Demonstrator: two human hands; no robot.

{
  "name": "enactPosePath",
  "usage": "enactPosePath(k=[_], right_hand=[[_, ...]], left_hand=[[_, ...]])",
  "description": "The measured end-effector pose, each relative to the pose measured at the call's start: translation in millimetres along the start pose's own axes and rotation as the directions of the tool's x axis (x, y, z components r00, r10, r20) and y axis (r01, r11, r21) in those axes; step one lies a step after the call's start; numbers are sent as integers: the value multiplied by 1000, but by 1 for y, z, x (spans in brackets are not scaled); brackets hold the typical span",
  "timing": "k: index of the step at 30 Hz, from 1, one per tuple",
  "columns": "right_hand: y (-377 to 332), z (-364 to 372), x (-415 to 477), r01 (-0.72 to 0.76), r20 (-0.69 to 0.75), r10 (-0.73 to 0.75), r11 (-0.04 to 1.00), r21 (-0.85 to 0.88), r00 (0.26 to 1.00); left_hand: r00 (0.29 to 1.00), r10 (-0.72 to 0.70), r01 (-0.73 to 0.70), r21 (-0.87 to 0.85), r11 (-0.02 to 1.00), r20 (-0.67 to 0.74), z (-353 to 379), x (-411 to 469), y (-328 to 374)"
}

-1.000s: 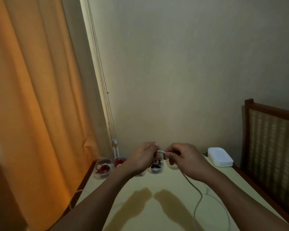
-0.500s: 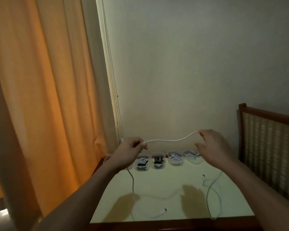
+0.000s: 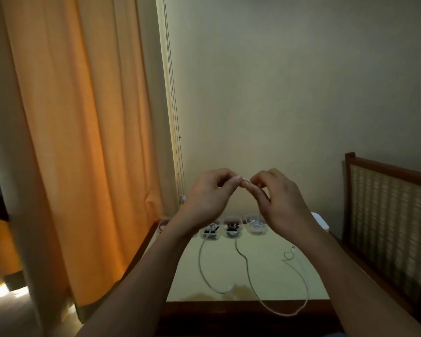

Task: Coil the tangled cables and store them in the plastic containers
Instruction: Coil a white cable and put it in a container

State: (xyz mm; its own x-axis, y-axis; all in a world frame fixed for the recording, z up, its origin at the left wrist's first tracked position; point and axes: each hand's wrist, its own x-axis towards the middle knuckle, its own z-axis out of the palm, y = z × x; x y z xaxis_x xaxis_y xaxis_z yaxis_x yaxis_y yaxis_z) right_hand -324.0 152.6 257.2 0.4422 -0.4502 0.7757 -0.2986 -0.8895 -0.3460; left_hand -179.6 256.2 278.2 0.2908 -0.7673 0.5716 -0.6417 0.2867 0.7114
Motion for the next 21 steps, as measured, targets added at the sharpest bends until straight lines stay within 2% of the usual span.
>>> enactPosePath(k=[2,5,9,11,13,16,21], right_hand=[[-4,-5,1,14,-80,-5,995,104,997],[-10,-17,-3,-117,-178,197,916,383,964],[2,-15,-21,-210,-396,416,859,467,818],[9,-13,-34,-264,-421,493,829,493,762],[14,-12,-46,-354,-317,520,817,455,793],[10,-13,-65,-406,-152,445,884,232,882],[-9,-15,-83,-152,-110,165,981,123,980]], left_hand=[[1000,-5,6,-75,997,15,-3,-4,7],[997,-33,45,-171,984,72,-5,-15,12],[997,-23,35,-173,984,70,-1,-35,5],[999,-30,35,-154,987,37,3,-43,-2],[999,-46,43,-140,989,-19,8,-48,-8],[997,-48,41,-98,994,-66,14,-56,-10],[998,-41,39,-38,999,-39,28,-64,-6]])
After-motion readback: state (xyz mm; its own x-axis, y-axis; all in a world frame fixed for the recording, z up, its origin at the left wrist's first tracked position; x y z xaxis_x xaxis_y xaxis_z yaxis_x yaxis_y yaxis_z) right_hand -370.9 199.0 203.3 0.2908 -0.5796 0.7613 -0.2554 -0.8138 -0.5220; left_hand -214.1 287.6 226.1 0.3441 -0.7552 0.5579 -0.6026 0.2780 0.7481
